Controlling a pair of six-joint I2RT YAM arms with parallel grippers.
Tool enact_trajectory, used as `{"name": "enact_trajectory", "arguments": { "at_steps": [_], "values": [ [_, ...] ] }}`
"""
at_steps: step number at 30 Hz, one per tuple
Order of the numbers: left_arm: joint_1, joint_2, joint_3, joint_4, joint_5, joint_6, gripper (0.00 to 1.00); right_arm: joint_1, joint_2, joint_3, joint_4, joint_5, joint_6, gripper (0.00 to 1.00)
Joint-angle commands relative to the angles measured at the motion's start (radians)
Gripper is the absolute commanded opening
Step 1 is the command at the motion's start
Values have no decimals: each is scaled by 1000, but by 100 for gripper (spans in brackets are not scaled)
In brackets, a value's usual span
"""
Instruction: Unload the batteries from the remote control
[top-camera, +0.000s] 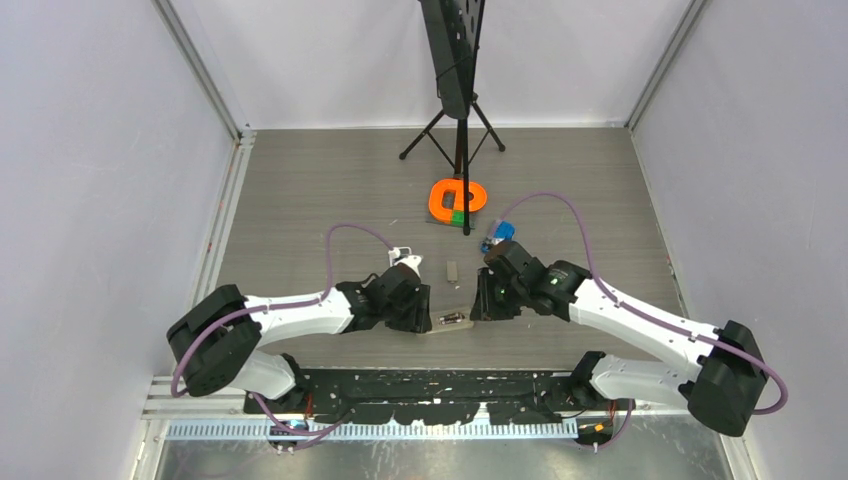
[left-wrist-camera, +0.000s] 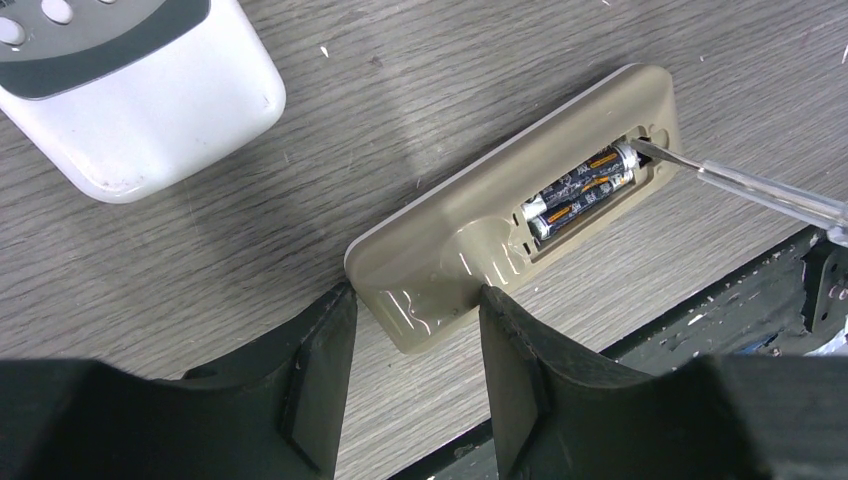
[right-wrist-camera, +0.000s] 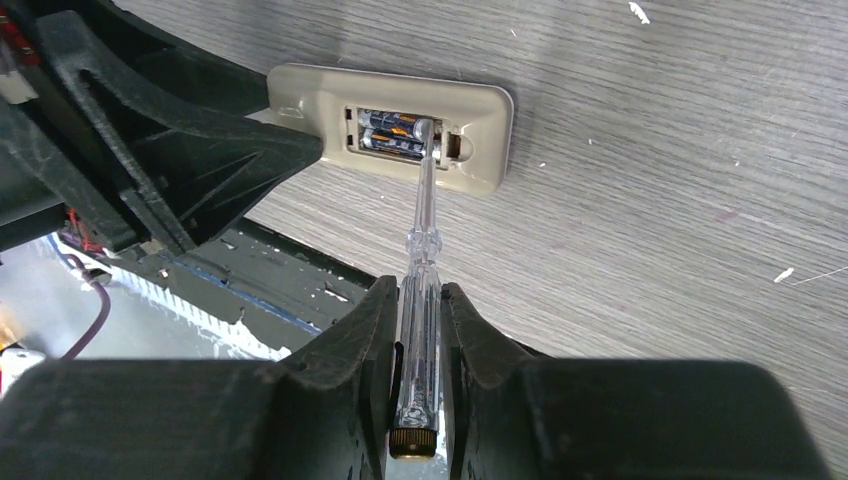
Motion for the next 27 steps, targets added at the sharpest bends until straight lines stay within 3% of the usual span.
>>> {"name": "enact_trajectory", "arguments": {
  "at_steps": [1, 18, 27],
  "values": [
    [-7, 32, 31, 34, 25, -5, 48, 8, -61, 40, 216, -136, 45, 0],
    [-6, 9, 24, 22, 15, -11, 50, 4, -35, 73, 44, 39, -8, 0],
    [-7, -58, 9, 28, -17, -1, 60, 4, -127, 88, -96, 24, -33, 0]
  ]
}}
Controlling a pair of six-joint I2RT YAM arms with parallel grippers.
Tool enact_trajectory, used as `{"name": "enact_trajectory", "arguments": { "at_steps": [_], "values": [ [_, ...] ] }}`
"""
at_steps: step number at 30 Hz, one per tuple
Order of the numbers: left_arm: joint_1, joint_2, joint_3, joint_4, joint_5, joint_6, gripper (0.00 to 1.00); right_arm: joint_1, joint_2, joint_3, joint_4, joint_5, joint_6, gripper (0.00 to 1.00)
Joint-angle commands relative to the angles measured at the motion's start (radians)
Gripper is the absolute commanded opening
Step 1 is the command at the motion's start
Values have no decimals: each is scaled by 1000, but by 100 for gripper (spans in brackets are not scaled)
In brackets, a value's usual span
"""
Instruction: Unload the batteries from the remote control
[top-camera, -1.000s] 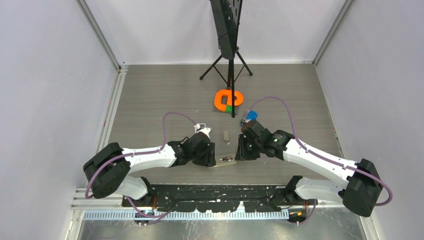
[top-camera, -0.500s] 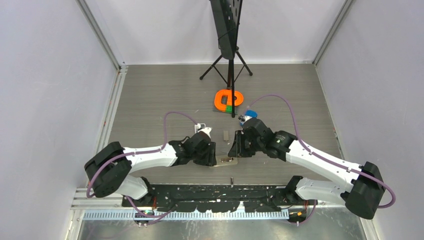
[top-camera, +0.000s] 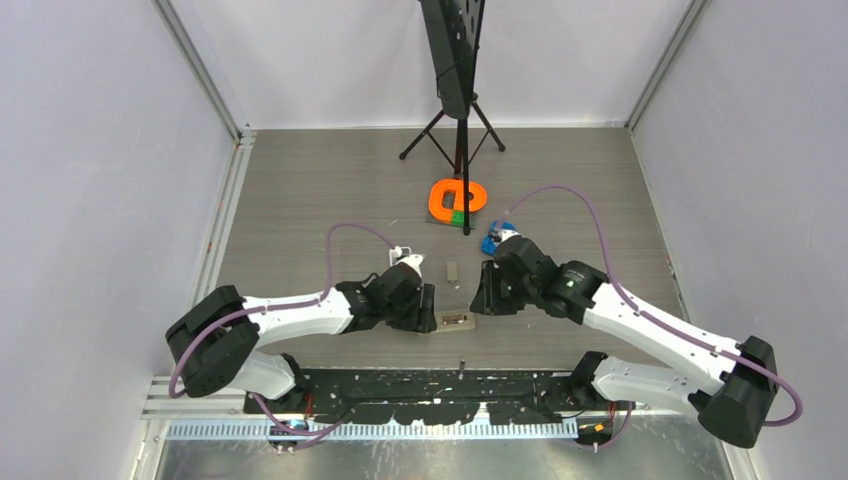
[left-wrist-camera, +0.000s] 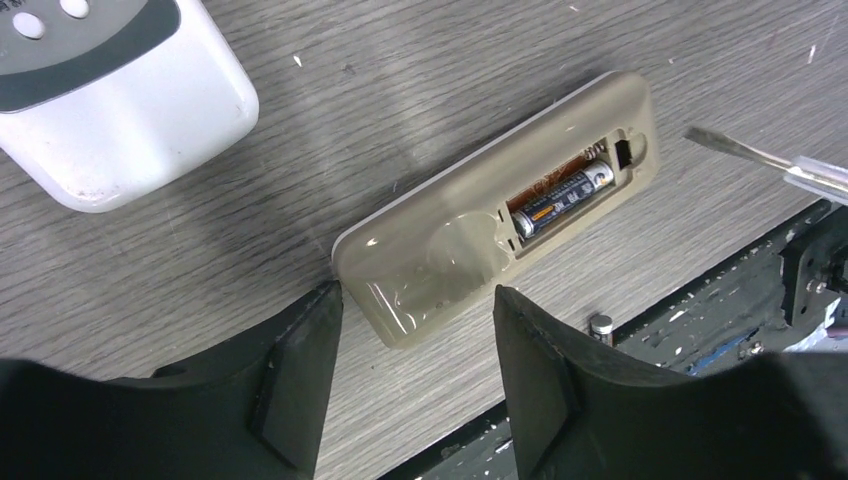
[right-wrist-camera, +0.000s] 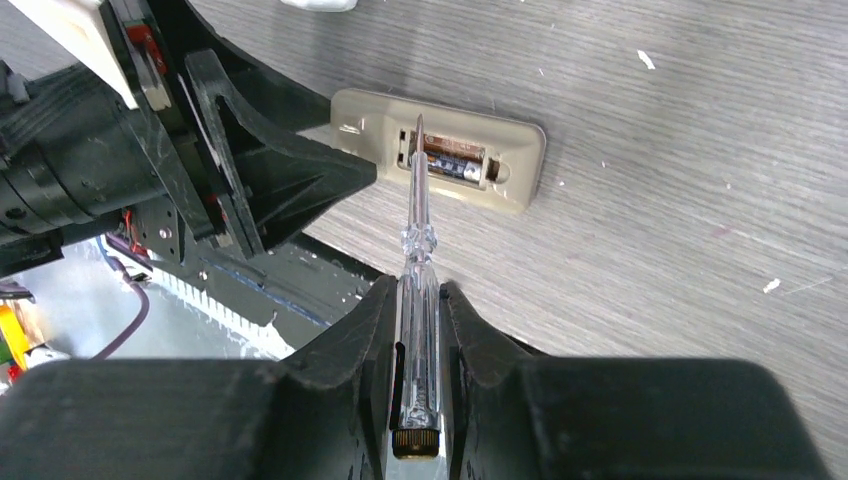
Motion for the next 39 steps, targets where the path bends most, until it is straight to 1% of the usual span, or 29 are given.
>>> {"name": "enact_trajectory", "arguments": {
  "at_steps": [1, 4, 6, 9, 12, 15, 21, 23, 29, 33, 39],
  "values": [
    [-3, -76, -6, 24, -28, 1, 61, 2, -63, 39, -110, -31, -19, 0],
    [-3, -96, -10, 6, -46, 9, 63, 2, -96, 7, -152, -120, 2, 0],
    [-3, -104, -11, -8, -55, 14, 64, 3, -121, -16, -164, -192, 20, 1],
    [-3, -111, -15, -15, -60, 15, 65, 4, -155, -42, -187, -259, 45, 1],
    [-3, -115, -13, -18, -62, 15, 65, 4, -157, -40, -271, -237, 53, 0],
    [-3, -116, -16, -16, -67, 10, 65, 5, -120, -16, -376, -215, 49, 0],
    [-3, -118, -6, -17, -74, 12, 65, 16, -147, -10, -417, -226, 68, 0],
    [-3, -122, -7, -20, -76, 14, 65, 17, -159, -21, -413, -249, 76, 0],
    [-3, -126, -12, -25, -77, 12, 65, 23, -131, -82, -286, -329, 102, 0],
    [-3, -133, -16, -27, -79, 12, 65, 32, -88, -92, -273, -322, 90, 0],
    [-3, -136, -19, -31, -85, 9, 66, 43, -35, -112, -210, -328, 89, 0]
  ]
}}
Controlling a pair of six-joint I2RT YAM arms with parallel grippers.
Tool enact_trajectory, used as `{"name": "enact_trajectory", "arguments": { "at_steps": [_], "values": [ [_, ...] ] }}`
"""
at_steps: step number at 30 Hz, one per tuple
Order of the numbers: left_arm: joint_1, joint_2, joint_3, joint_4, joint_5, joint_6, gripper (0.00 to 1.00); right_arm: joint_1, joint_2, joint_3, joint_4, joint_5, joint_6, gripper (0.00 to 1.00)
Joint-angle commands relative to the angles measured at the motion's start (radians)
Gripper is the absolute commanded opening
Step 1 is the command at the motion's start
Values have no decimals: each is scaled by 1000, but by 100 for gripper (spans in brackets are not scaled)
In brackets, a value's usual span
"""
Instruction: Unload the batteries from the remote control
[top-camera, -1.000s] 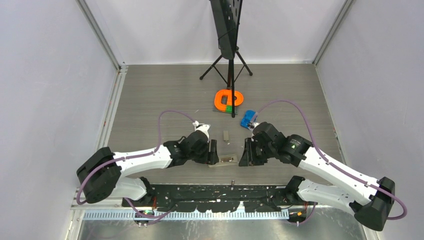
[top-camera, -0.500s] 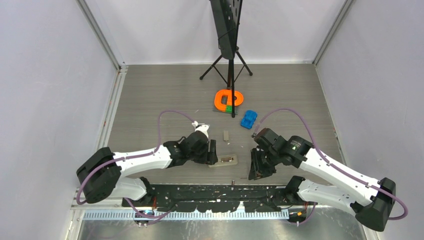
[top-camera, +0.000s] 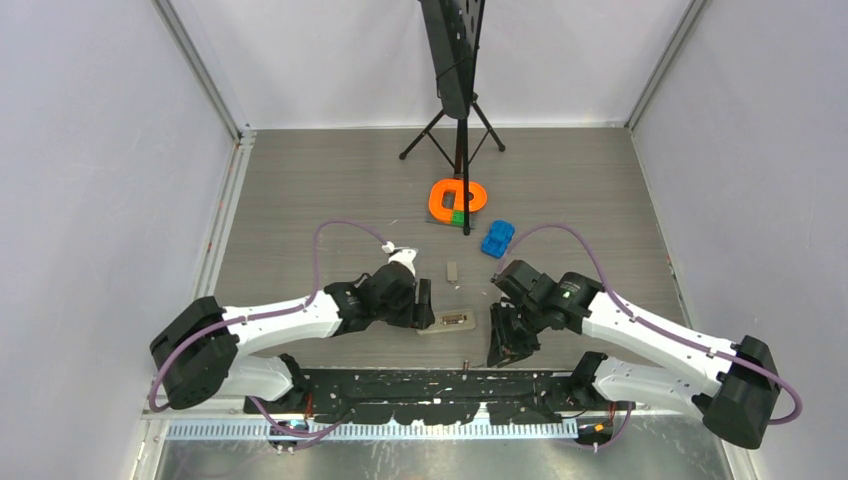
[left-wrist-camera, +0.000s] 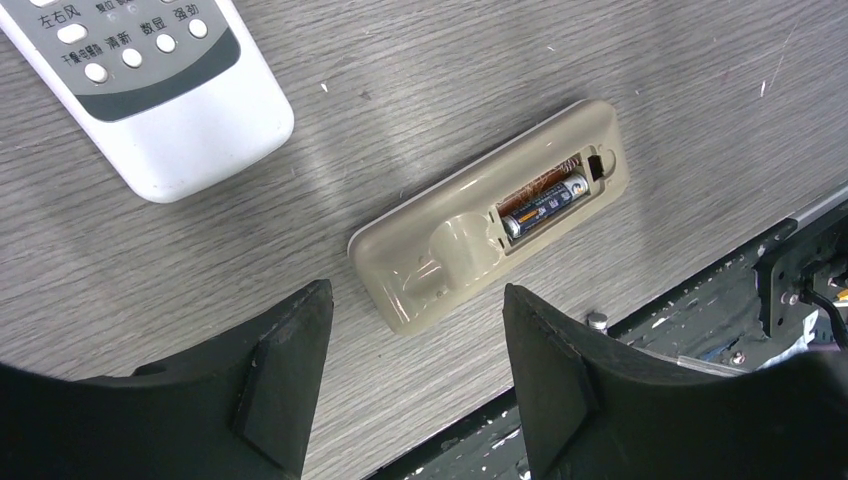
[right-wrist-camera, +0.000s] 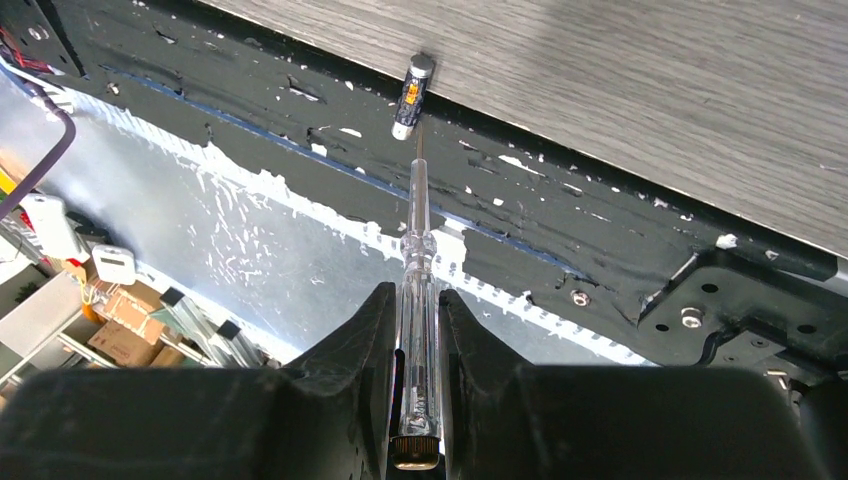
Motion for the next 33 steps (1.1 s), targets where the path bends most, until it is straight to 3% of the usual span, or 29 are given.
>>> {"name": "enact_trajectory", "arguments": {
  "at_steps": [1, 12, 33],
  "values": [
    [-3, -29, -8, -2, -22, 3, 66, 13, 27, -13, 80, -36, 8, 0],
    [-3, -16, -4, 0, -20, 5, 66, 28, 72, -48, 108, -19, 3, 0],
    [-3, -7, -5, 10, -20, -1, 66, 44, 146, -118, 469, -119, 110, 0]
  ]
}}
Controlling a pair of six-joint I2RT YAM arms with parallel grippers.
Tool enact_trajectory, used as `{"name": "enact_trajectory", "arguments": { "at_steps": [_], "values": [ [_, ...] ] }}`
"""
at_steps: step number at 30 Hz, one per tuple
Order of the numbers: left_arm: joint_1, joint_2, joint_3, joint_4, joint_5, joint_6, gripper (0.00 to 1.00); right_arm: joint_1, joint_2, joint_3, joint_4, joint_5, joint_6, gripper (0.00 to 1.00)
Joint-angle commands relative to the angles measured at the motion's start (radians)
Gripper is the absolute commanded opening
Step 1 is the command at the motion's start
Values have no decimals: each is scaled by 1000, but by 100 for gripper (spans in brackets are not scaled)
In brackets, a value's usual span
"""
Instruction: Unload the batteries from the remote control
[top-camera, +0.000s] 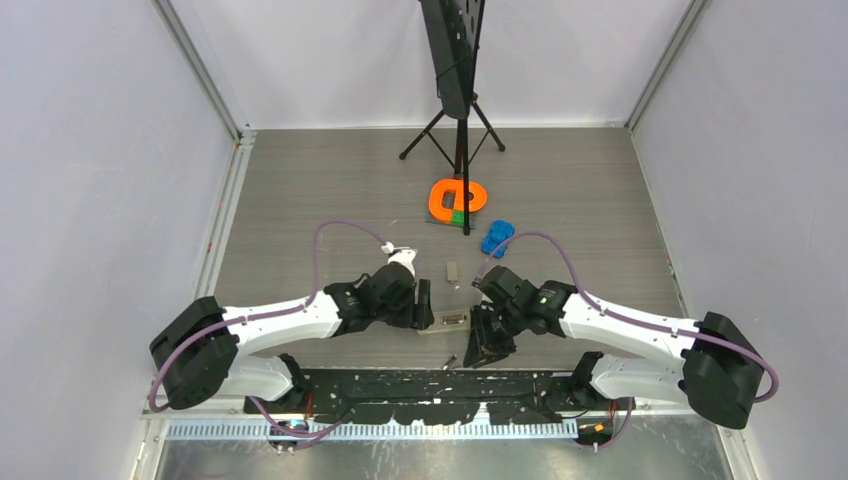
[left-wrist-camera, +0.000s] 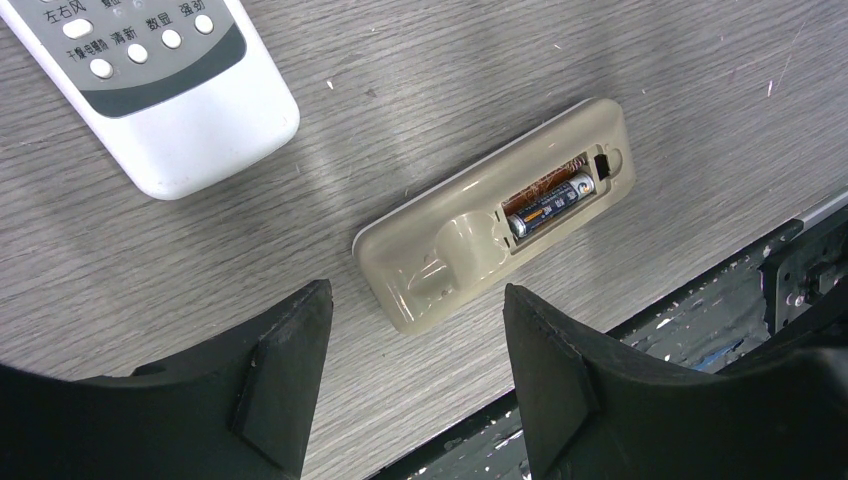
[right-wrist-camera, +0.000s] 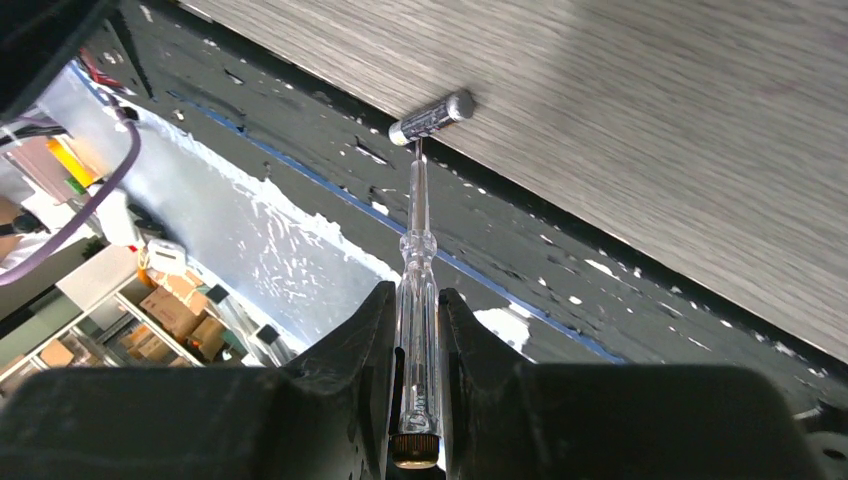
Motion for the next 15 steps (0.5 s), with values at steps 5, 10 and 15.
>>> {"name": "enact_trajectory", "arguments": {
  "at_steps": [5, 10, 15],
  "values": [
    [-3, -5, 0, 16, -14, -2, 66, 7, 70, 21, 142, 2, 24, 0],
    [-3, -7, 1, 14, -14, -2, 66, 7, 89, 41, 172, 10, 11, 0],
    [-3, -14, -3, 10, -16, -4, 66, 6, 48, 56, 133, 41, -6, 0]
  ]
}}
